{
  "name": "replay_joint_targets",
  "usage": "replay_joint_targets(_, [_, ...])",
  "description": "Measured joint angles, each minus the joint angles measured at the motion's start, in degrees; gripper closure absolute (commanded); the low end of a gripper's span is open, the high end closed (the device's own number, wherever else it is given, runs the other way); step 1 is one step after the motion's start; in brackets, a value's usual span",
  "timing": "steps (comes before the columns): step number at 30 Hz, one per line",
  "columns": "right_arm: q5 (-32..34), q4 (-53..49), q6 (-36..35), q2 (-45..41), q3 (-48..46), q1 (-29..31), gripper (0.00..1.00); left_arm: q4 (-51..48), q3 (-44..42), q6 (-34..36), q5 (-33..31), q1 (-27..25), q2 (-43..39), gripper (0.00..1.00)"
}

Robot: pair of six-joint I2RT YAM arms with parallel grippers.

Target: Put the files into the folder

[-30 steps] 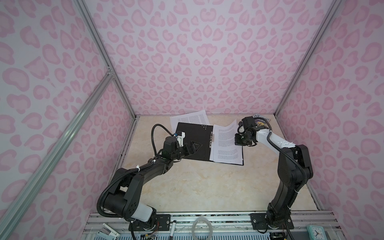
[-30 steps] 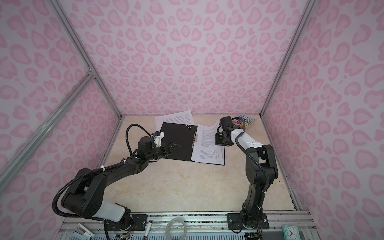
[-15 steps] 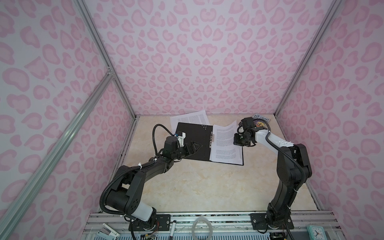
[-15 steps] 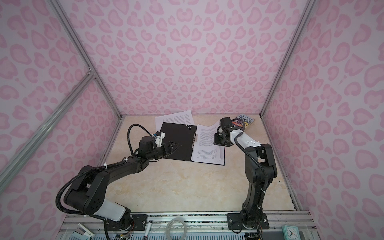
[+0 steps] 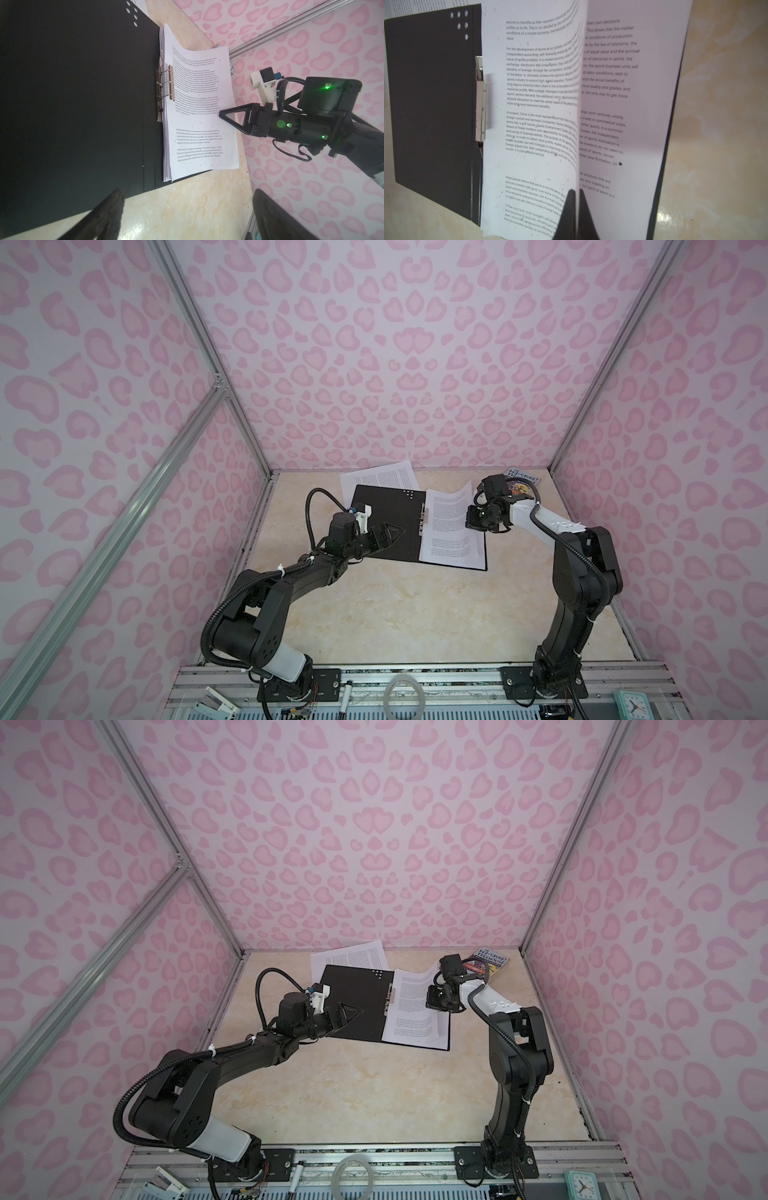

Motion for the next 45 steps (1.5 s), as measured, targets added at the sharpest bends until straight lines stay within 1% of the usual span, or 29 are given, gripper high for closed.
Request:
replay_joint_targets(12, [-0.87,2.21,1.57,-0.85,-3.52,0.00,1.00,0.00,0.00,-0.24,0.26,0.00,0.35,0.02])
replay_joint_targets(27, [-0.83,1.75,0.50,0.63,-1.11,-0.46,1.00,-0.02,0.09,-0.24,0.42,0.00,0.66,0.02])
replay_joint_targets(31, [-0.83,1.73,0.13,0.79,-0.90,-0.46,0.96,-0.02,0.09,-0.24,0.42,0.00,0.66,0.02])
replay_joint_targets(35, [-0.81,1.68,-0.11,0.98,-0.70,-0.46,0.87,-0.02,0.09,-0.24,0.42,0.00,0.66,0.02])
replay_joint_targets(38, [-0.81,1.57,-0.26,1.07,-0.61,-0.46,0.75,-0.02,0.09,-0.24,0.42,0.00,0.66,0.02])
replay_joint_targets(39, [-0.81,1.57,-0.26,1.07,-0.61,-0.46,0.70,-0.02,0.09,-0.24,0.42,0.00,0.66,0.02])
replay_joint_targets(40, [-0.81,1.57,-0.31,1.07,-0.61,-0.46,0.61,-0.02,0.09,-0.24,0.42,0.00,0.63,0.02])
replay_joint_targets(43, [0.15,1.42,-1.03,1.18,-0.59,-0.48,0.41,-0.02,0.09,-0.24,0.42,0.00,0.63,0.02])
replay_joint_targets(45, [1.53,0.83,-1.46,1.22,-0.44,-0.74,0.34,-0.02,0.09,-0.24,0.42,0.00,0.59,0.02])
